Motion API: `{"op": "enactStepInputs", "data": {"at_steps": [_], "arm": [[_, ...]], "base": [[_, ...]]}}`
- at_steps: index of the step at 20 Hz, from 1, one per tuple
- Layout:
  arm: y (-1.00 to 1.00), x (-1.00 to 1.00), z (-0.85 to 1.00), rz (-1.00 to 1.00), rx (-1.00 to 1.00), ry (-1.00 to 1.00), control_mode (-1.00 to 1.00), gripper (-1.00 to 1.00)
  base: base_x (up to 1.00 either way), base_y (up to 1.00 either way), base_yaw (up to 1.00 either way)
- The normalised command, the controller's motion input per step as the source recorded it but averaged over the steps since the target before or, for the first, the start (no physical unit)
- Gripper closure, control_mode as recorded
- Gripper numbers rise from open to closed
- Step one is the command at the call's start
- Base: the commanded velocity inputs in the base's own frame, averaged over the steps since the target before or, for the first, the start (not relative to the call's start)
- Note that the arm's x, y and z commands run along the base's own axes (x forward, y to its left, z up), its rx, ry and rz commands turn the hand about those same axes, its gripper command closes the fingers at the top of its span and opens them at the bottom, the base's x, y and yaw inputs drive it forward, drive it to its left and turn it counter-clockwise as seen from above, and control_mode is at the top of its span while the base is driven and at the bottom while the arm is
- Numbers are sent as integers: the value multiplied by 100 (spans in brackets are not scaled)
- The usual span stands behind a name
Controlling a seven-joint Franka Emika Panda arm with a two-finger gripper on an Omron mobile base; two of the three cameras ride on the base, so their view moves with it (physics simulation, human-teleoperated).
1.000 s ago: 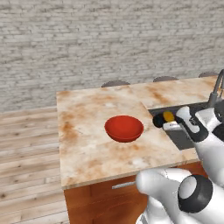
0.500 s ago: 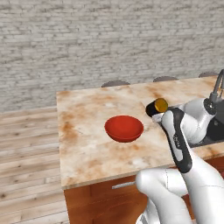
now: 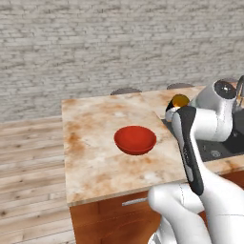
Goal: Clear the mugs and bowl far away from the sink.
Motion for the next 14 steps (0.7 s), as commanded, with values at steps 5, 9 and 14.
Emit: {"op": "enactStepInputs", "data": {"at_steps": [5,9,14], "arm": [[3,-79,38,-13,0,14,-100,100],[0,-69,-7,-2,0,-4,-100,100],[0,-45,-8,0,0,-2,-100,100]], "base": [[0,0,0],[0,0,0],[0,0,0]]}}
